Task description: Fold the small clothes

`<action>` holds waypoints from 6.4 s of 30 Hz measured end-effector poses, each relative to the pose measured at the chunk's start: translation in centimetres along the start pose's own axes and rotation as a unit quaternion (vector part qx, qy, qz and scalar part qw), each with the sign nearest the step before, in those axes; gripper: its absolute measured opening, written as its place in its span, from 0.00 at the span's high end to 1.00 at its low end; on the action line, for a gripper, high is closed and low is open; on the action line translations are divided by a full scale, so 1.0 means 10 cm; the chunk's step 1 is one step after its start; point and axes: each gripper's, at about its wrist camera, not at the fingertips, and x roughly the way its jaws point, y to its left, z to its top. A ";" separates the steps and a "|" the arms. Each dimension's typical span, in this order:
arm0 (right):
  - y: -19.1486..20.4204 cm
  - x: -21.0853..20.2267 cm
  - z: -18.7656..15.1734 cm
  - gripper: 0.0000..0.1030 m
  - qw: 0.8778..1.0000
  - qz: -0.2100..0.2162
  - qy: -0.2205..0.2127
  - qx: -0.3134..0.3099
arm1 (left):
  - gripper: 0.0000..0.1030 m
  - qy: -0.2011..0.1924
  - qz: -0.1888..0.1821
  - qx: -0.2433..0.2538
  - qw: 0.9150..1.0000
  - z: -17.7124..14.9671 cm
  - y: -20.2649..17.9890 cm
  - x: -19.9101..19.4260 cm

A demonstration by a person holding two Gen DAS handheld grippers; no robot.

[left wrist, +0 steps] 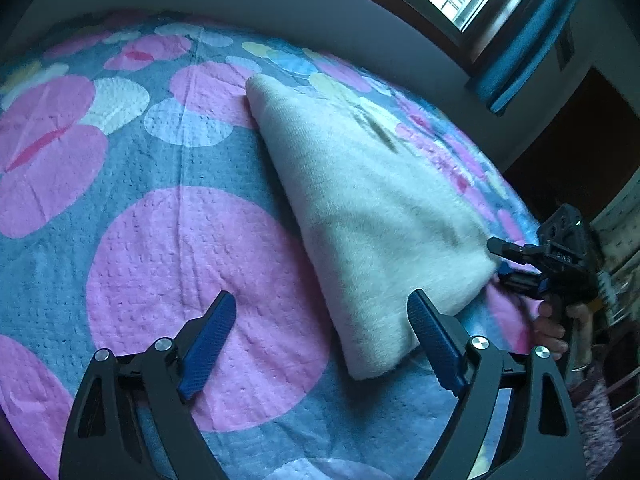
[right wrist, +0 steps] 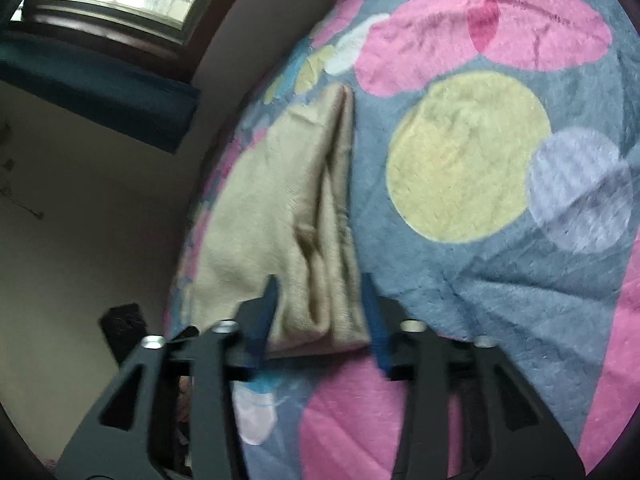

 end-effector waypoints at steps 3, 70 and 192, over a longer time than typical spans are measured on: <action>0.06 -0.03 0.11 0.41 1.000 -0.009 -0.003 -0.013 | 0.16 0.006 -0.044 -0.051 0.998 0.14 0.17 0.01; 0.78 1.72 0.42 0.77 0.996 0.050 0.073 -0.013 | 0.66 -0.042 -0.027 -0.095 0.994 0.79 1.30 -0.12; 1.49 0.32 -1.27 0.19 0.951 -0.213 -0.051 -0.218 | 0.17 -0.097 0.224 0.024 0.969 -0.48 0.21 -1.05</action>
